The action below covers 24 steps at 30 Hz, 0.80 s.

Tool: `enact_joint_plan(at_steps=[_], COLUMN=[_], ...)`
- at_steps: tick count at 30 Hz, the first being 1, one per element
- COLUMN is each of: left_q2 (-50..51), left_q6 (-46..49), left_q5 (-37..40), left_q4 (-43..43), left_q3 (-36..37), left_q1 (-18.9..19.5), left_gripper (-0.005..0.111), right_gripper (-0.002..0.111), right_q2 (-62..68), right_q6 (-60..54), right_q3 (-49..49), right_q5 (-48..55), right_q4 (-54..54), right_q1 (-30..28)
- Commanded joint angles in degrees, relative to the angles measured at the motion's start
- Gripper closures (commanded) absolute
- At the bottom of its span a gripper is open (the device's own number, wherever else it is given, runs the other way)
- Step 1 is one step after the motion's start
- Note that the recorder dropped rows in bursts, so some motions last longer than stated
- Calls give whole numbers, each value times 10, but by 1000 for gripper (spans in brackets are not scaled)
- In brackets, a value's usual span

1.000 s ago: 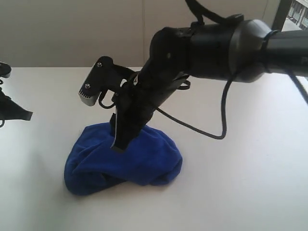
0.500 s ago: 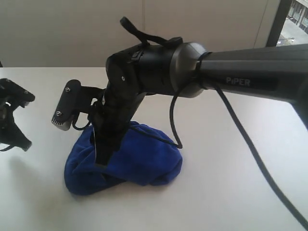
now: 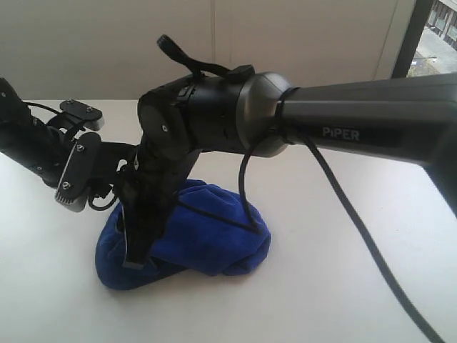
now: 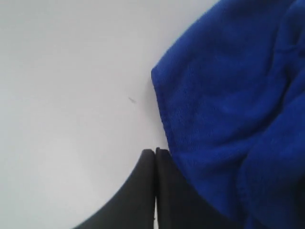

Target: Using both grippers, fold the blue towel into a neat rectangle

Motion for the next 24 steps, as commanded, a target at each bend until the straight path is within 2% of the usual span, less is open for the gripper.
enact_joint_plan(at_steps=[1,3,5,7,10,12,14,21,22,24], left_q2=[-1,-1,-1,2,7,16,27,66,70,75], left_q6=[5,5,5,5,5,5,5,14,14,14], left_q5=[-19,-26,-28,-38,-57,-72,-82,-88,-88,-88], left_q4=[-47,-53,-72,-87,-109,-127,-140,-185,-185,-189], left_q3=[-1,-1,-1,-1,-1,-1,-1,-1,-1,-1], left_q1=[-2,-2,-2,-2,-2,-2,-2,-3,-3,-3], left_gripper=[107,106,100,88,63,54,54,59,59,59], right_gripper=[59,55,52,51,51,53,60,103,108,108], right_q2=[7,18,29,42,54,59,60,47,44,35], right_q6=[-14,-37,-36,-26,-26,-26,-26,-13,-8,27], right_q3=[-3,-3,-3,-3,-2,-2,-2,-2,-2,-2], right_q5=[1,2,2,2,1,-1,-1,28,35,48], right_q4=[3,3,3,2,2,2,-7,-73,-90,-133], right_q1=[15,17,17,17,17,17,17,17,17,17])
